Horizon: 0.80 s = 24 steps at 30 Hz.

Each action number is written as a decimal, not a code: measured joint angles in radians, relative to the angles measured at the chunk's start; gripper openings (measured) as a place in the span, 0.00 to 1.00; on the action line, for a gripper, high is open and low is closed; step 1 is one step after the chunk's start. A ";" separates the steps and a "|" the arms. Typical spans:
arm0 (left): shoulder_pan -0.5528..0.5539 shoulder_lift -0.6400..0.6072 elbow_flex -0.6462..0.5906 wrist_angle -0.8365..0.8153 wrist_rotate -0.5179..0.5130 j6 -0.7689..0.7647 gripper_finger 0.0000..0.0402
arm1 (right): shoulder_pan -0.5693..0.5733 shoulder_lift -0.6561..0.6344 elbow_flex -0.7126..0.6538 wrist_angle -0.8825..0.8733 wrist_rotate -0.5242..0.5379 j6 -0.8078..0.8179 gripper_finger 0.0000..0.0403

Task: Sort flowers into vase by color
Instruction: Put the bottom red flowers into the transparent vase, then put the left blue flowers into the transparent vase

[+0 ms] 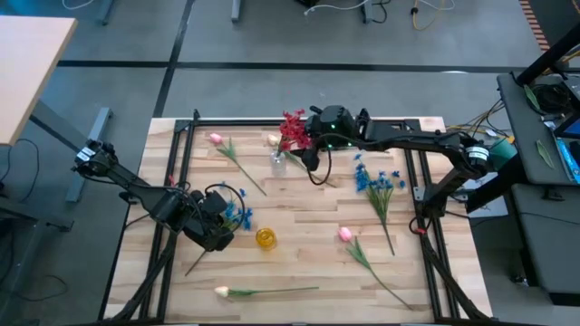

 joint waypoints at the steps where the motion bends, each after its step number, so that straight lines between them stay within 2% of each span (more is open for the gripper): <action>1: 0.000 0.000 -0.002 0.001 0.000 -0.001 0.00 | 0.000 0.000 0.018 -0.055 0.000 0.006 0.84; 5: 0.000 0.002 -0.014 0.003 0.006 -0.011 0.01 | 0.000 -0.001 0.069 -0.249 0.000 0.042 0.85; 8: 0.000 0.002 -0.030 0.005 0.009 -0.045 0.08 | 0.000 -0.005 0.087 -0.368 0.000 0.073 0.85; 14: -0.002 0.018 -0.053 0.008 0.056 -0.107 0.31 | 0.000 -0.028 0.092 -0.546 0.000 0.142 0.85; 19: -0.003 0.099 -0.081 0.007 0.081 -0.187 0.53 | 0.011 -0.035 0.090 -0.623 0.000 0.154 0.85; 24: -0.004 0.204 -0.128 0.007 0.148 -0.246 0.63 | 0.023 -0.035 0.089 -0.625 -0.001 0.155 0.85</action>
